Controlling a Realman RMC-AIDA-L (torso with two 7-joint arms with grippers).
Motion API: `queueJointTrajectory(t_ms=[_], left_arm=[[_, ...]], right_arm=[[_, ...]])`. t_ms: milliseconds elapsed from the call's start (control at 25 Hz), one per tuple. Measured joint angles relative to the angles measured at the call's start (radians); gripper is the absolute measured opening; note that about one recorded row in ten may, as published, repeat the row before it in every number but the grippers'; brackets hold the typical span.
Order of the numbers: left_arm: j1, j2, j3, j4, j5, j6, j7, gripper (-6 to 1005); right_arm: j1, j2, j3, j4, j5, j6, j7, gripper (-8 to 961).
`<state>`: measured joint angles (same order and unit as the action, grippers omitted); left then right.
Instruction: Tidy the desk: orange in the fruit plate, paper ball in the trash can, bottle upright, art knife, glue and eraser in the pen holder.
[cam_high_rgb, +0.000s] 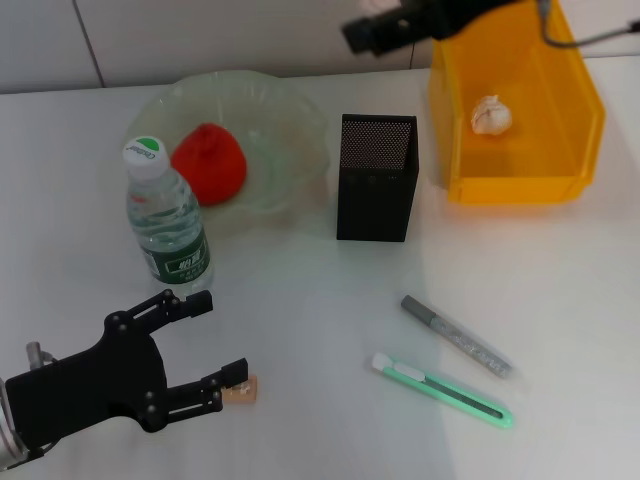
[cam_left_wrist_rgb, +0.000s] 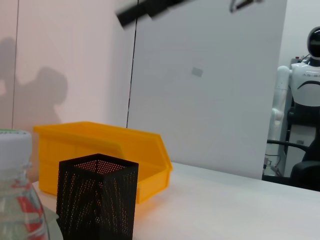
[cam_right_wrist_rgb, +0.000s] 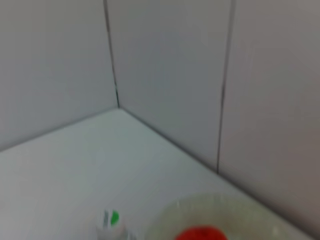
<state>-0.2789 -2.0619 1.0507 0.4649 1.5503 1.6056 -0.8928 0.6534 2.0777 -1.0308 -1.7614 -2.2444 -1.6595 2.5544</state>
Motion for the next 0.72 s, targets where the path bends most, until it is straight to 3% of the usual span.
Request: queueJointTrajectory(t_ms=[200,440,520,560,720], left_arm=[[-0.012,0.0,0.001,-0.006,0.002,0.0,0.0,862],[-0.018,0.0,0.001,-0.008,0.002,-0.003,0.0,862],[-0.022,-0.001,0.0,-0.009,0.002,-0.005,0.0,862],[-0.022,-0.001,0.0,-0.009,0.002,-0.005,0.0,862],[-0.025,-0.001,0.0,-0.009,0.004,-0.009,0.0,862]], right_arm=[[-0.029,-0.006,0.11,-0.007,-0.001,-0.211,0.039,834],[-0.032,-0.011,0.092,-0.003,-0.062,-0.392,0.039,834],[-0.03,-0.006,-0.022,-0.004,-0.176,-0.443,0.018,833],[-0.03,-0.006,-0.022,-0.004,-0.176,-0.443,0.018,833],[-0.03,0.004,-0.274,0.022,-0.306,-0.407,0.043,833]])
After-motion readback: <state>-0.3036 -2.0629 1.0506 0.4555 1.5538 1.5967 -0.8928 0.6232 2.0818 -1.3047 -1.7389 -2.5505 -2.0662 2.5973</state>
